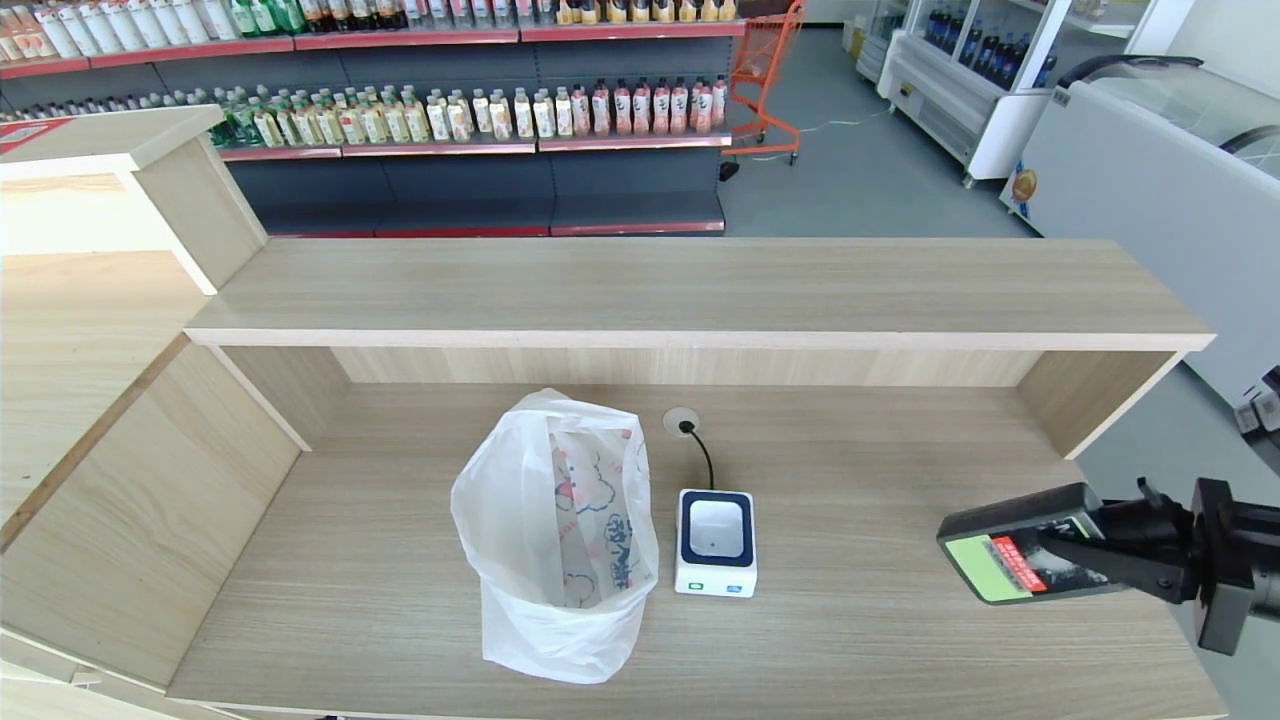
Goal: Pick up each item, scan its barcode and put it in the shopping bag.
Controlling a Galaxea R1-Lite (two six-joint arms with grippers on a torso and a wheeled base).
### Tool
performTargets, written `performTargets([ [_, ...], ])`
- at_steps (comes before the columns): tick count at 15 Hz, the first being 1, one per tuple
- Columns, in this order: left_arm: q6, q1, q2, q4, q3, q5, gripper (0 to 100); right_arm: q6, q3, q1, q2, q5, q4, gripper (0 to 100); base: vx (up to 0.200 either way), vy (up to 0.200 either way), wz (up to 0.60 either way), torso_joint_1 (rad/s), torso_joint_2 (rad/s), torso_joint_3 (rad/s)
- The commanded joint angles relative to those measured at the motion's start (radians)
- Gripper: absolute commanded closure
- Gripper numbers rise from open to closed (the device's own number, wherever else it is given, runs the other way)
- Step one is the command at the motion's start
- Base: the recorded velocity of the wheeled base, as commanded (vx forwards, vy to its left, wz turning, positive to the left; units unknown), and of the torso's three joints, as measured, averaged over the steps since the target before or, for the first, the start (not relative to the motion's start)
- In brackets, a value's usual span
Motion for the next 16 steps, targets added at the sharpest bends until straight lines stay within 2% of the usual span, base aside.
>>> performTargets([
  [1, 0.0, 0.0, 0.0, 0.0, 0.0, -0.001, 0, 0.151, -0.039, 0.048, 0.124, -0.025, 0.001, 100, 0.0, 0.0, 0.0, 0.0, 0.0, 0.0],
  [3, 0.0, 0.0, 0.0, 0.0, 0.0, 0.001, 0, 0.36, -0.065, 0.152, 0.183, -0.107, -0.006, 100, 0.0, 0.0, 0.0, 0.0, 0.0, 0.0],
  [5, 0.0, 0.0, 0.0, 0.0, 0.0, -0.001, 0, 0.476, -0.094, 0.249, 0.266, -0.183, -0.059, 100, 0.0, 0.0, 0.0, 0.0, 0.0, 0.0],
  [7, 0.0, 0.0, 0.0, 0.0, 0.0, 0.001, 0, 0.564, -0.146, 0.342, 0.361, -0.334, -0.136, 100, 0.0, 0.0, 0.0, 0.0, 0.0, 0.0],
  [10, 0.0, 0.0, 0.0, 0.0, 0.0, 0.001, 0, 0.788, -0.237, 0.474, 0.472, -0.574, -0.234, 100, 0.0, 0.0, 0.0, 0.0, 0.0, 0.0],
  [12, 0.0, 0.0, 0.0, 0.0, 0.0, 0.001, 0, 0.849, -0.281, 0.514, 0.521, -0.632, -0.233, 100, 0.0, 0.0, 0.0, 0.0, 0.0, 0.0],
  [16, 0.0, 0.0, 0.0, 0.0, 0.0, -0.001, 0, 0.855, -0.283, 0.556, 0.565, -0.649, -0.236, 100, 0.0, 0.0, 0.0, 0.0, 0.0, 0.0],
])
